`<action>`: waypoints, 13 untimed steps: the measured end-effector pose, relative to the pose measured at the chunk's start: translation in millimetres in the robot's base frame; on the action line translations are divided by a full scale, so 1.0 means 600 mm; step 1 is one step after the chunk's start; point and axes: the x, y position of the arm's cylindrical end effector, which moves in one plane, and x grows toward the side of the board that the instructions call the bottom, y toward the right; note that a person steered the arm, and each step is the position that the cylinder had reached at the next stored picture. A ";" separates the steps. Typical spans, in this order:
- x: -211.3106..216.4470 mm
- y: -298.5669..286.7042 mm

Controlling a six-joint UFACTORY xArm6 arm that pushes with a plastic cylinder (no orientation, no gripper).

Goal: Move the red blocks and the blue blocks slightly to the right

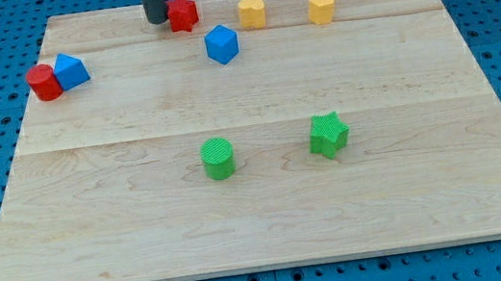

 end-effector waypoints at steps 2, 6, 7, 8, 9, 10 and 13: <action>-0.026 0.083; 0.334 0.052; 0.292 0.141; 0.218 0.171; 0.166 0.145; 0.154 0.092; 0.237 0.012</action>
